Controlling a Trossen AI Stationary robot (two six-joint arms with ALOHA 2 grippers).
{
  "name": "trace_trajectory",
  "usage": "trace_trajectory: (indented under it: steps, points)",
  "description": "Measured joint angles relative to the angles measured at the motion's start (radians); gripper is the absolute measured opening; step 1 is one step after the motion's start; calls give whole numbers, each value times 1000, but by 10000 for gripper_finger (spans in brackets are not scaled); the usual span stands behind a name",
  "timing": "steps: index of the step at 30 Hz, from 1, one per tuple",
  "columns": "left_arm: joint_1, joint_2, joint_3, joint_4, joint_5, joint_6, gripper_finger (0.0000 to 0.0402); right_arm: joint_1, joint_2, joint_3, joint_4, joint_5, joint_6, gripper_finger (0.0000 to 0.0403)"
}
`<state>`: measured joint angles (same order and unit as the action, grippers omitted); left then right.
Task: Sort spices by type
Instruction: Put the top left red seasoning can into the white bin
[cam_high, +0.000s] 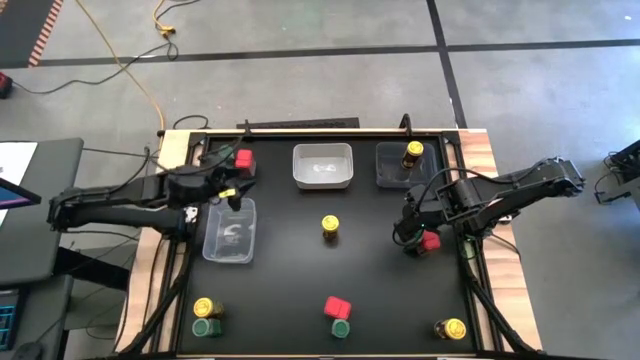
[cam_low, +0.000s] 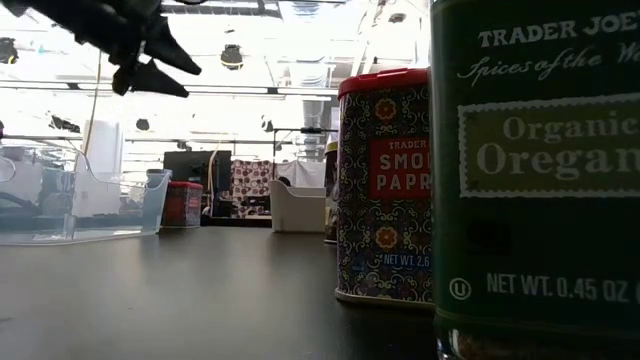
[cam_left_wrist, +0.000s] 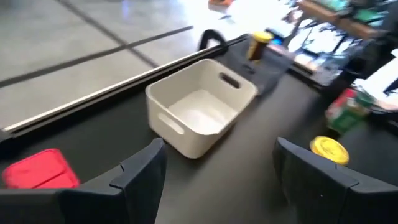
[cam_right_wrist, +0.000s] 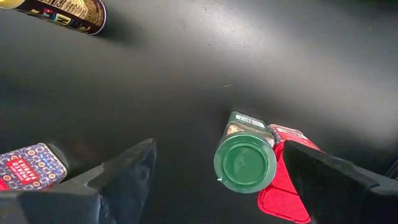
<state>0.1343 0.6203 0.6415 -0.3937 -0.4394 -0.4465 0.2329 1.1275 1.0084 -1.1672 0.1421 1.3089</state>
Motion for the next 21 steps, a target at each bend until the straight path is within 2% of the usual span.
trace_trajectory:
  steps: [3,9,16,21]
  points:
    - [53,98,98,-90,1,-47,279,0,0,0,0,9,-31,375]
    - [125,284,274,-266,11,-159,279,9,0,0,1,196,-178,375]
    - [136,441,377,-277,15,-207,279,-45,-4,0,21,304,-459,375]
    - [148,524,399,-268,16,-269,279,-139,-62,-10,76,307,-675,374]
